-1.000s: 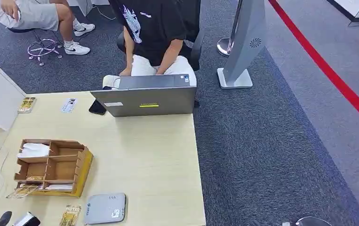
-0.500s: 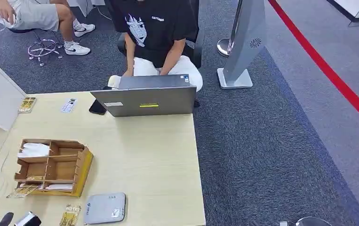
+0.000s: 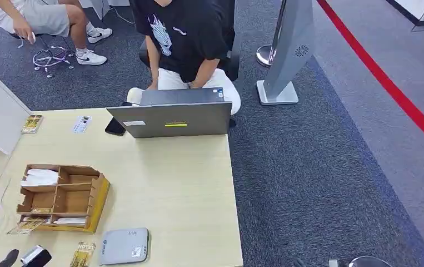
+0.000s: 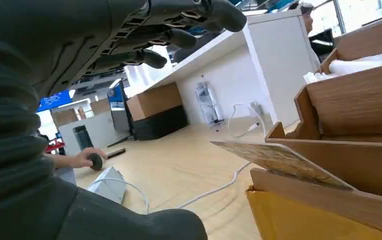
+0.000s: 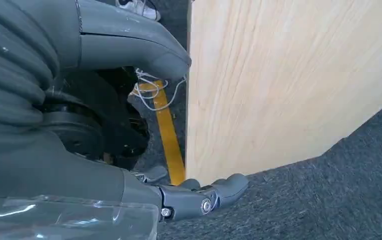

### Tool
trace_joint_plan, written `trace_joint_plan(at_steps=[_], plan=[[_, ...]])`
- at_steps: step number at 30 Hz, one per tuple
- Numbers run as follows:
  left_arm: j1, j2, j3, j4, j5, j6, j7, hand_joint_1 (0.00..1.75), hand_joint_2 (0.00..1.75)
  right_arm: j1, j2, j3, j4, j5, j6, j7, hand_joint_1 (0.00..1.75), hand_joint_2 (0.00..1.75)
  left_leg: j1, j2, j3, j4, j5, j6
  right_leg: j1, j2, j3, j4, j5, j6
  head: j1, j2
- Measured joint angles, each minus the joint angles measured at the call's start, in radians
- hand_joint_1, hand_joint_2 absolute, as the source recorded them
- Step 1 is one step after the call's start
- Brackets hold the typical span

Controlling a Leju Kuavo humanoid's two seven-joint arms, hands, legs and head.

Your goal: Pass the card to the sensor for recognition and then transmit it.

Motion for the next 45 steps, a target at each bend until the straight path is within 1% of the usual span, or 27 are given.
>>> trace_joint_plan(at_steps=[5, 12, 16, 20, 24, 28, 36, 38, 41, 45], plan=[[-0.041, -0.016, 0.000, 0.041, 0.018, -0.005, 0.003, 0.00, 1.75, -0.001, 0.000, 0.000, 0.000, 0.000, 0.005, 0.010, 0.00, 1.75, 0.000, 0.000, 0.000, 0.000, 0.000, 0.000, 0.000, 0.000, 0.000, 0.000, 0.000, 0.000, 0.000, 0.000], [-0.063, -0.029, 0.006, 0.063, 0.029, -0.012, 0.006, 0.00, 1.75, -0.003, 0.000, 0.000, 0.000, 0.005, 0.010, 0.010, 0.00, 1.75, 0.000, 0.000, 0.000, 0.000, 0.000, 0.000, 0.000, 0.000, 0.000, 0.000, 0.000, 0.000, 0.000, 0.000], [-0.081, -0.031, 0.017, 0.079, 0.031, -0.025, 0.009, 0.00, 1.75, -0.004, 0.000, 0.000, 0.000, 0.005, 0.010, 0.010, 0.00, 1.75, 0.000, 0.000, 0.000, 0.000, 0.000, 0.000, 0.000, 0.000, 0.000, 0.000, 0.000, 0.000, 0.000, 0.000], [-0.119, -0.036, 0.022, 0.105, 0.037, -0.052, 0.022, 0.00, 1.75, -0.008, 0.000, 0.000, 0.001, 0.007, 0.010, 0.011, 0.00, 1.75, 0.000, 0.000, 0.000, 0.000, 0.000, 0.000, 0.000, 0.000, 0.000, 0.000, 0.000, 0.000, 0.000, 0.000], [-0.150, -0.040, 0.026, 0.132, 0.040, -0.063, 0.031, 0.00, 1.75, -0.009, 0.000, 0.000, 0.003, 0.008, 0.010, 0.011, 0.00, 1.75, 0.000, 0.000, 0.001, 0.000, 0.000, 0.000, 0.000, 0.000, 0.001, 0.000, 0.000, 0.000, 0.000, 0.000], [-0.175, -0.045, 0.026, 0.154, 0.036, -0.067, 0.034, 0.00, 1.75, -0.013, 0.000, 0.000, 0.008, 0.008, 0.010, 0.011, 0.00, 1.75, 0.000, 0.000, 0.001, 0.000, 0.000, 0.000, 0.000, 0.000, 0.001, 0.000, 0.000, 0.000, 0.000, 0.000], [-0.192, -0.045, 0.026, 0.177, 0.026, -0.071, 0.034, 0.00, 1.75, -0.016, 0.000, 0.000, 0.017, 0.008, 0.010, 0.010, 0.00, 1.75, 0.000, 0.000, 0.001, 0.000, 0.000, 0.000, 0.000, 0.000, 0.000, 0.000, 0.000, 0.000, 0.000, 0.000], [-0.193, -0.043, 0.025, 0.180, 0.004, -0.079, 0.037, 0.00, 1.75, -0.016, 0.000, 0.001, 0.018, 0.006, 0.009, 0.009, 0.00, 1.75, 0.000, 0.000, 0.001, 0.000, 0.000, 0.000, 0.000, 0.000, 0.000, 0.000, 0.000, 0.000, 0.000, 0.000], [-0.193, -0.014, 0.014, 0.186, -0.049, -0.101, 0.041, 0.00, 1.75, -0.016, 0.000, 0.014, 0.020, -0.003, -0.004, 0.005, 0.00, 1.75, 0.001, 0.000, 0.001, 0.000, 0.000, 0.000, 0.001, 0.000, 0.000, 0.000, 0.000, 0.000, 0.000, 0.000], [-0.195, 0.013, 0.006, 0.193, -0.065, -0.107, 0.041, 0.00, 1.75, -0.016, 0.000, 0.027, 0.025, -0.003, -0.007, 0.002, 0.00, 1.75, 0.001, 0.000, 0.001, 0.000, 0.000, 0.000, 0.001, 0.000, 0.000, 0.000, 0.000, 0.000, 0.000, 0.000]])
